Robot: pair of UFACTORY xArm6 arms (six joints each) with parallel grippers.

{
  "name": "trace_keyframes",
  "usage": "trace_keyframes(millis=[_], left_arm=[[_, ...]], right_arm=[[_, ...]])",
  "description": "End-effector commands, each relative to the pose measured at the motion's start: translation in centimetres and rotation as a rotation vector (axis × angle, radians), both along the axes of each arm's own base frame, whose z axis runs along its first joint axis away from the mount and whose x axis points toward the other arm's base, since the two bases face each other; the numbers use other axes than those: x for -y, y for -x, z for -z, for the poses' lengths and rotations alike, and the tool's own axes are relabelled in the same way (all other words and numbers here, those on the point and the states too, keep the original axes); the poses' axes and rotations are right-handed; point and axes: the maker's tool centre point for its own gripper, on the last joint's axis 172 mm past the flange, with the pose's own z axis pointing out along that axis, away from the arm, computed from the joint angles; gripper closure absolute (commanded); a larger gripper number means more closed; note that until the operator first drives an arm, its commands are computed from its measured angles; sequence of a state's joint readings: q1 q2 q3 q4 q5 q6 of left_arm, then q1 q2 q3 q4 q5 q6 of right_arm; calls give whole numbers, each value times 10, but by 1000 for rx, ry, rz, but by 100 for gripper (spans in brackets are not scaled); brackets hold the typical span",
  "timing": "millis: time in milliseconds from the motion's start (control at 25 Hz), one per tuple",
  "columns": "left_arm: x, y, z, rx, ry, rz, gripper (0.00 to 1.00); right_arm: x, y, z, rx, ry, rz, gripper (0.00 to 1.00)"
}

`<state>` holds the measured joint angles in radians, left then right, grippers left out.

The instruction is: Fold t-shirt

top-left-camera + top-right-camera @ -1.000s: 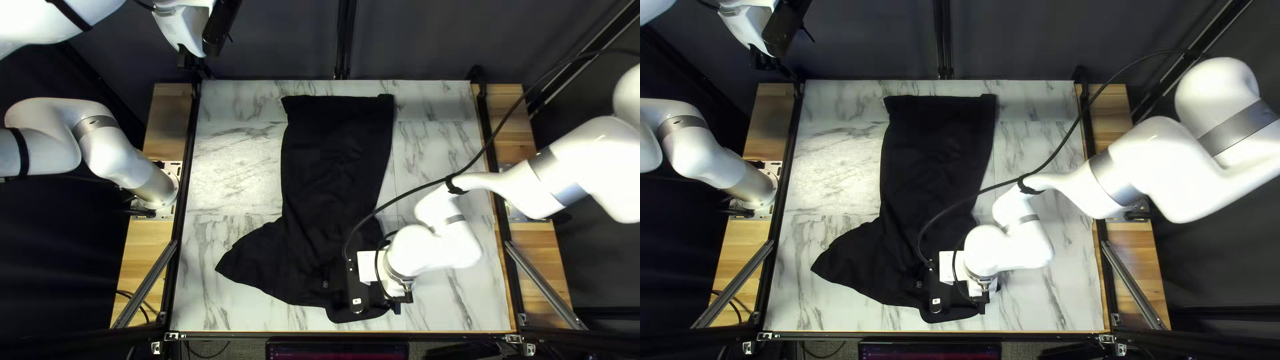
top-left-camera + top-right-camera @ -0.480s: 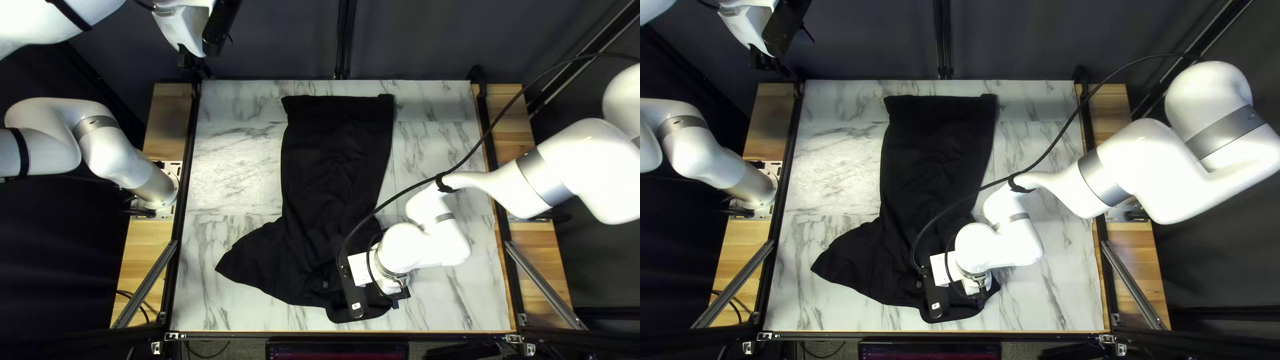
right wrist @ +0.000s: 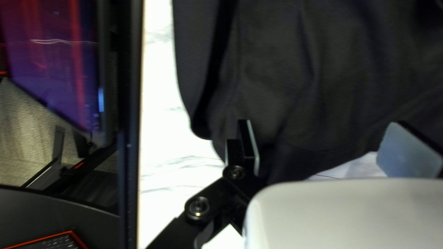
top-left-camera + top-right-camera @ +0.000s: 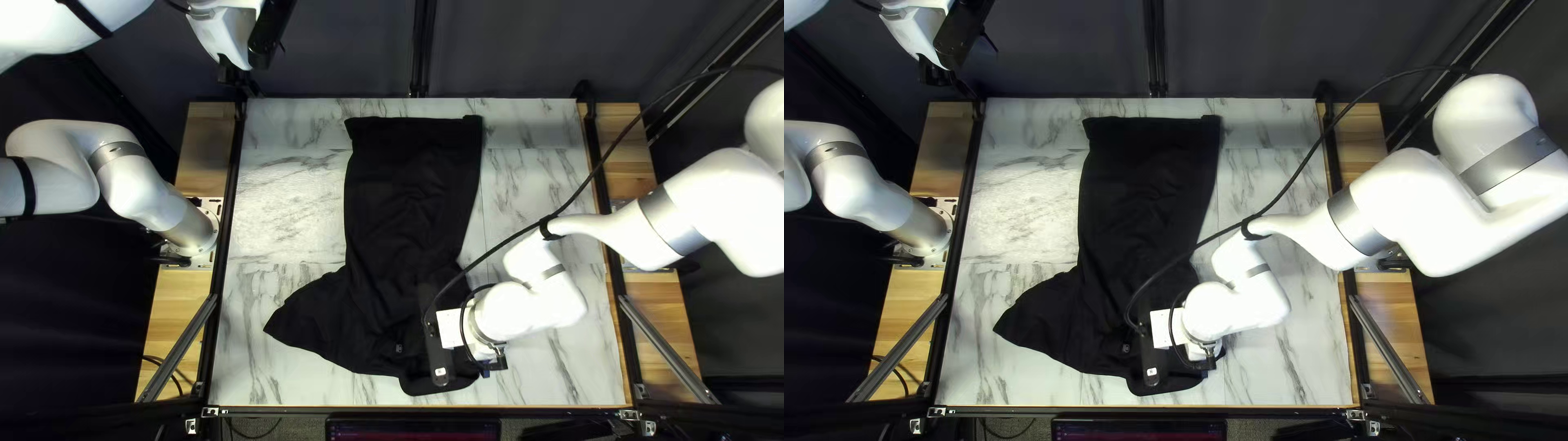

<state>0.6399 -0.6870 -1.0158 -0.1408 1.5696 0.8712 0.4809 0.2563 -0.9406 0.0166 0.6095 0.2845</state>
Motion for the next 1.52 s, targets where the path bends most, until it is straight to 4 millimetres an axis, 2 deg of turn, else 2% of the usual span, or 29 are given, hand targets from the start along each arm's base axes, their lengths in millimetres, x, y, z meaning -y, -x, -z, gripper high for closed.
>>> trace_keyframes(millis=[40, 200, 320, 480, 640, 760, 960, 1240, 1360, 1400, 1440, 1520], left_arm=[[0, 0, 0, 0, 0, 0, 0], [0, 0, 0, 0, 0, 0, 0], [0, 0, 0, 0, 0, 0, 0], [0, 0, 0, 0, 0, 0, 0], [0, 0, 0, 0, 0, 0, 0], [0, 0, 0, 0, 0, 0, 0], [0, 0, 0, 0, 0, 0, 0], [0, 0, 0, 0, 0, 0, 0], [0, 0, 0, 0, 0, 0, 0], [0, 0, 0, 0, 0, 0, 0], [0, 0, 0, 0, 0, 0, 0], [0, 0, 0, 0, 0, 0, 0]], right_arm=[[-3, -15, 3, 24, -3, -17, 0], [-5, -26, 2, 32, 5, -35, 0], [-11, -24, 9, 30, 10, -39, 0], [-6, 3, 21, 17, 1, -20, 0], [-13, 23, 23, 16, -11, 3, 0], [-19, 29, 20, 15, -15, 14, 0], [-21, 19, 2, 17, 2, 14, 0], [6, 3, -11, 18, 21, 5, 0], [35, 5, -37, 27, 22, 2, 0], [55, 5, -50, 32, 18, -1, 0], [60, 5, -53, 34, 17, -3, 0], [102, 2, -72, 43, 2, -19, 0]])
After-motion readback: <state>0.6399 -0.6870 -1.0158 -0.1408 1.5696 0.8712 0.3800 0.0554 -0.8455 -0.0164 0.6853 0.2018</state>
